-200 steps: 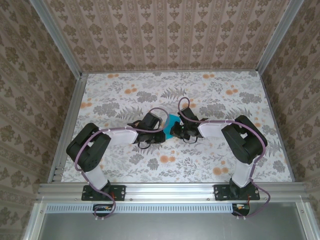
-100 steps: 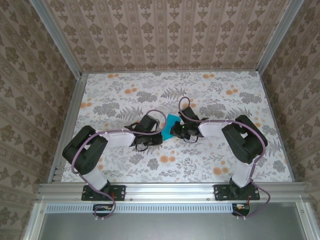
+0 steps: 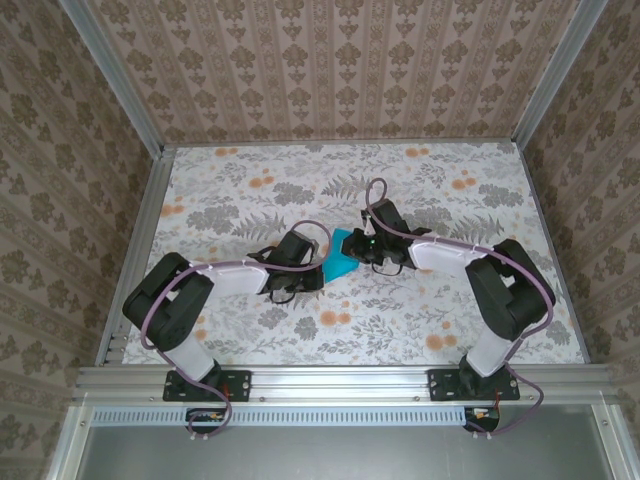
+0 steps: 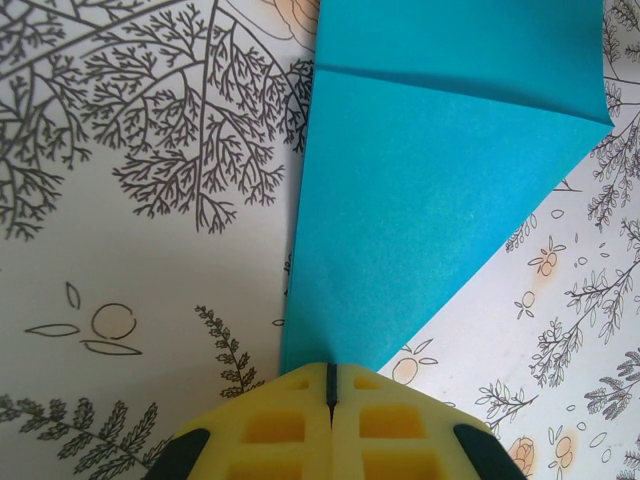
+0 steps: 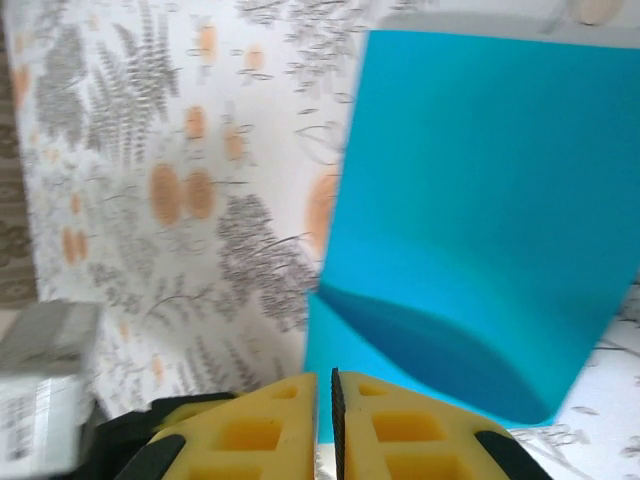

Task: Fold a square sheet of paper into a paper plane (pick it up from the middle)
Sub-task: Third fold the triangle at the center of the table.

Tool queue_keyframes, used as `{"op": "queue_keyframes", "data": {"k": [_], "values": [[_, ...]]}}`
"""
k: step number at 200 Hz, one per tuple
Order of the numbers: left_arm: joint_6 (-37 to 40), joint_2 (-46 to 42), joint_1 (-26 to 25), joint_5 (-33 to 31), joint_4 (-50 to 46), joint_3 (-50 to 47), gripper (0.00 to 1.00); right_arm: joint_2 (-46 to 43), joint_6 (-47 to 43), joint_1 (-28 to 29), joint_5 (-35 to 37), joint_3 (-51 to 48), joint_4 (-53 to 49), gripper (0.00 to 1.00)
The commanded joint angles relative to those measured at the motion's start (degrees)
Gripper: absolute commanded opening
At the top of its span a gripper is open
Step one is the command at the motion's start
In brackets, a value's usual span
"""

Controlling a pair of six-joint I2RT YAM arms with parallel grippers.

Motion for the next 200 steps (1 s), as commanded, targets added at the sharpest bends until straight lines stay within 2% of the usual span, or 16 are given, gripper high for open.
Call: {"op": "queue_keyframes", "data": {"k": [1, 42, 108, 200], "values": [[-0.5, 0.5, 0.6, -1.1, -4.9, -1.7, 0.03, 1.2, 1.3, 2.2, -1.9, -1.3, 1.2, 0.13], [-0.8, 0.9, 0.6, -0.6, -4.4, -1.3, 0.03, 7.1, 5.1, 5.5, -2.8, -0.9, 4.4, 0.1], [-1.2, 1.0, 0.6, -0.7, -4.7, -1.0, 0.03, 10.5, 5.7, 5.6, -1.4, -2.3, 4.0, 0.09], [-1.1, 2.1, 1.1, -0.4, -6.8, -0.9, 0.03, 7.4, 1.8, -3.6, 1.8, -6.6, 2.5, 0.09]]}}
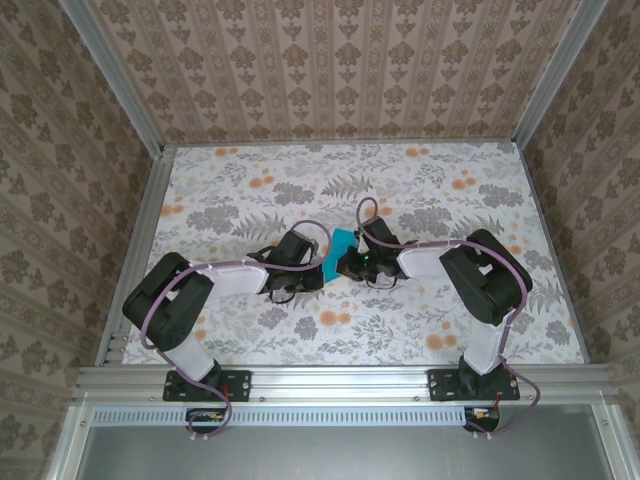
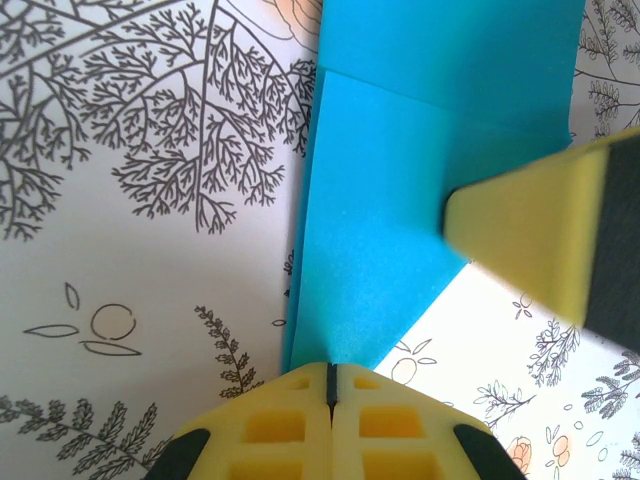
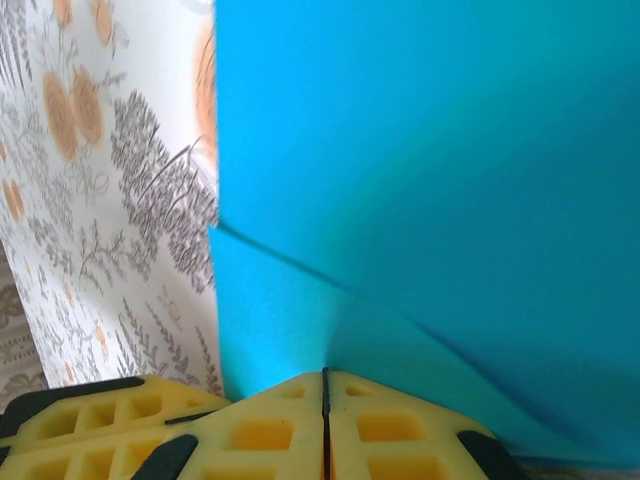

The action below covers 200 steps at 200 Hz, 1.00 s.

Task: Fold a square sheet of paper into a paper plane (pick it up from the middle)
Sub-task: Third fold the triangle at the center of the table.

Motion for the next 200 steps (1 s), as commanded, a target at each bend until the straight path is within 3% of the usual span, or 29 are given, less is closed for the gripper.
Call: {"op": "queue_keyframes", "data": {"k": [1, 50, 79, 112, 152, 200], "values": [[-1.1, 2.0, 0.8, -0.9, -6.7, -0.8, 0.03, -0.8, -2.5, -4.0, 6.0, -2.1, -5.0, 0.09], [-0.7, 2.5, 0.9, 0.5, -6.3, -0.1, 0.03, -4.1, -5.5, -9.6, 9.2, -2.1, -7.9, 0.09], [-0.8, 2.3, 0.8, 0.7, -6.1, 0.1, 0.04, -10.2, -6.8, -9.6, 9.1, -2.1, -8.5, 0.1], [-1.1, 2.5, 0.8, 0.9, -5.6, 0.4, 0.03, -13.1, -5.8, -5.0, 6.6, -2.4, -7.2, 0.1], [-1.3, 2.6, 0.8, 0.9, -5.6, 0.6, 0.04, -6.6, -0.6, 2.4, 3.3, -1.5, -0.9, 0.09], [-1.5, 2.7, 0.8, 0.9, -5.7, 0.7, 0.04, -0.8, 1.4, 4.3, 2.1, -1.0, 1.9, 0.05]]}}
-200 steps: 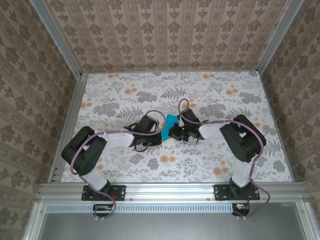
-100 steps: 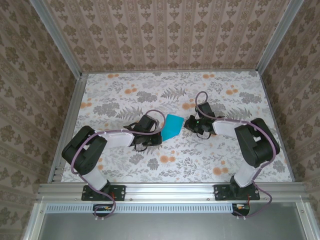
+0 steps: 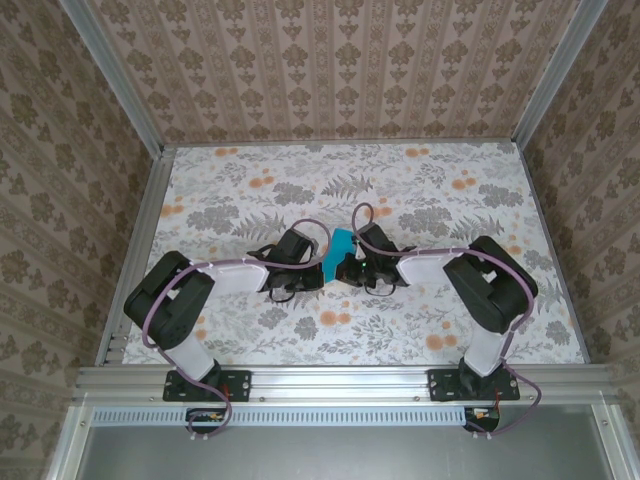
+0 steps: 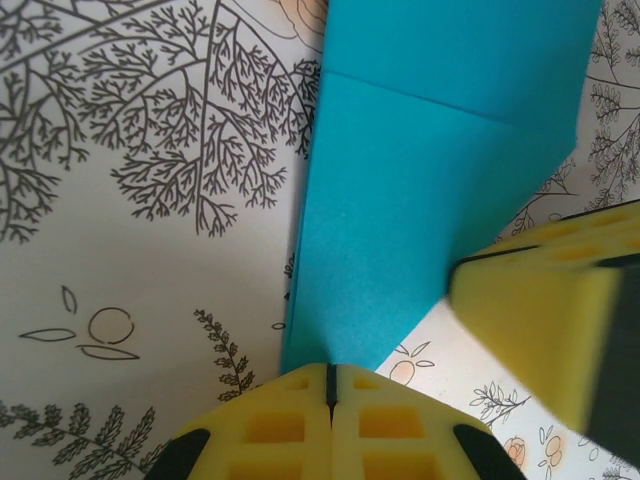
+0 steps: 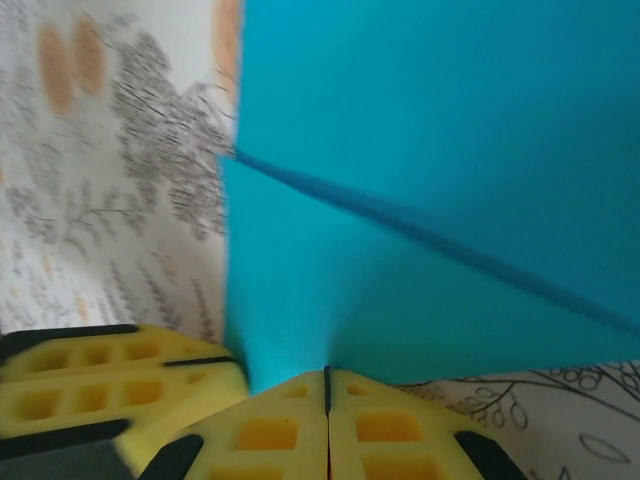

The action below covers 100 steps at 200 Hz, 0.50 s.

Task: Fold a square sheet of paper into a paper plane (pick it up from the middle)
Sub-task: Third fold the triangle at the center of the table.

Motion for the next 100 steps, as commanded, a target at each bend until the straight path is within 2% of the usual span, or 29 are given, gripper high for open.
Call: {"op": "queue_keyframes", "data": {"k": [1, 26, 73, 100], "values": [[-0.9, 2.1, 0.4, -0.4, -4.9, -0.2, 0.04, 1.6, 1.7, 0.0, -1.0, 1.0, 2.0, 0.05], [-0.7, 2.0, 0.4, -0.4, -5.2, 0.0, 0.04, 1.5, 0.3, -1.2, 1.9, 0.6, -1.3, 0.05], [-1.7, 1.6, 0.4, 0.7, -4.6, -0.1, 0.04, -1.5, -1.6, -7.6, 3.0, -0.7, -2.8, 0.06], [-8.9, 1.9, -0.7, 0.3, -3.6, -0.2, 0.03, -4.1, -3.3, -9.8, 2.1, -0.4, -2.9, 0.06]]}}
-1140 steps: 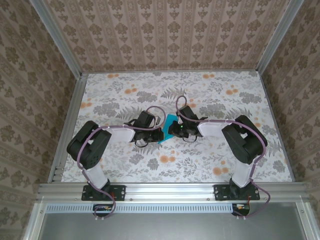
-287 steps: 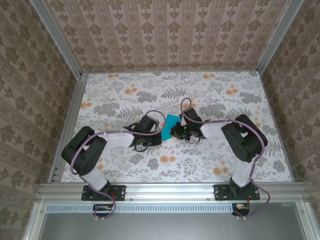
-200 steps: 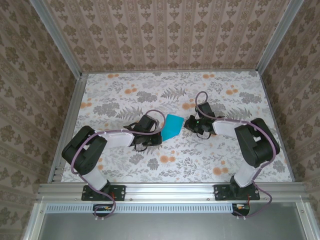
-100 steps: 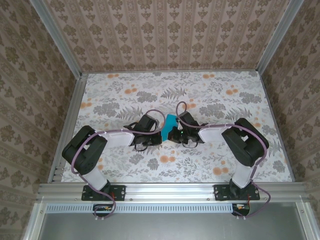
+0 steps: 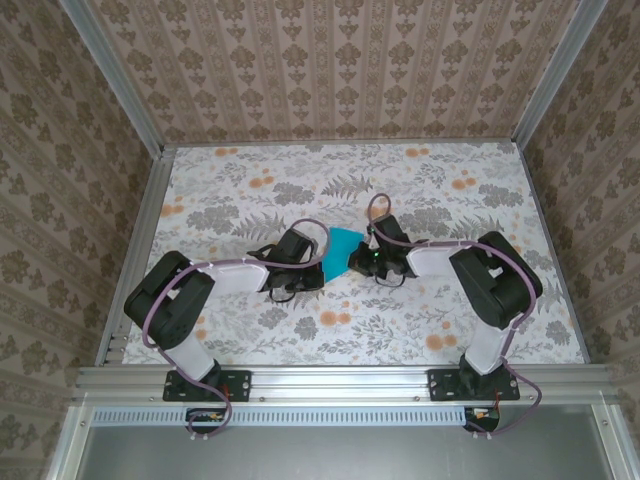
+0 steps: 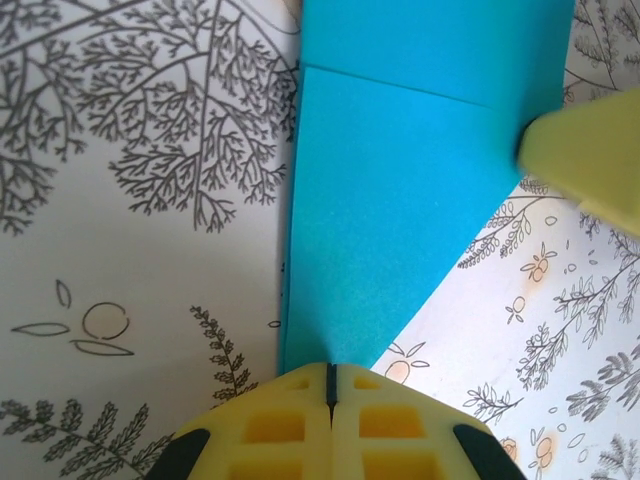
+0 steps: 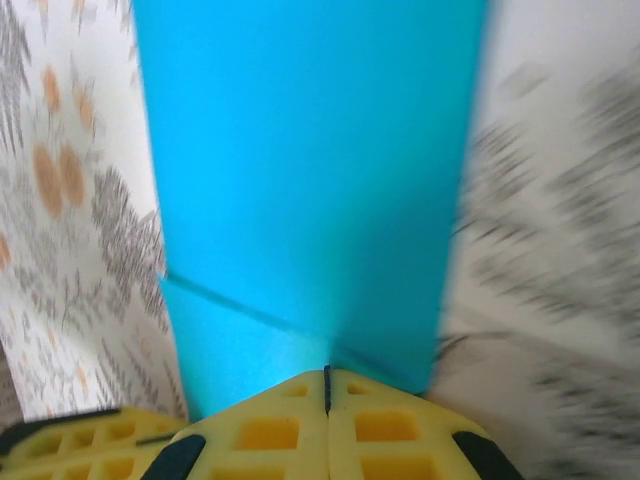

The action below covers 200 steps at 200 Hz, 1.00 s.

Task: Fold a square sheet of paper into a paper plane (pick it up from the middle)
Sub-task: Third fold the triangle at the center of the table.

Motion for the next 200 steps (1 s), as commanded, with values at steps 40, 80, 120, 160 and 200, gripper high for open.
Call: {"op": "queue_keyframes", "data": {"k": [40, 80, 120, 160, 200], "values": [[-17.0, 2.8, -4.2, -5.1, -2.1, -0.6, 0.03, -8.2, -2.8, -0.2, -0.9, -1.9, 1.4, 0.06], [-20.0, 3.1, -5.5, -7.0, -1.7, -0.7, 0.04, -4.4, -0.2, 4.8, -2.5, -1.5, 4.3, 0.06], [-19.9, 3.0, -5.5, -6.6, -1.4, -0.8, 0.04, 2.1, 2.0, 5.6, -5.5, -0.9, 7.4, 0.06], [-17.1, 2.1, -5.4, -5.2, -2.5, -0.3, 0.05, 4.4, -0.4, 5.2, -2.8, 0.5, 2.3, 0.06], [-14.7, 0.3, -5.7, -2.6, -2.8, -1.7, 0.07, 6.4, -0.7, 4.5, -1.0, 1.7, -1.6, 0.06]]}}
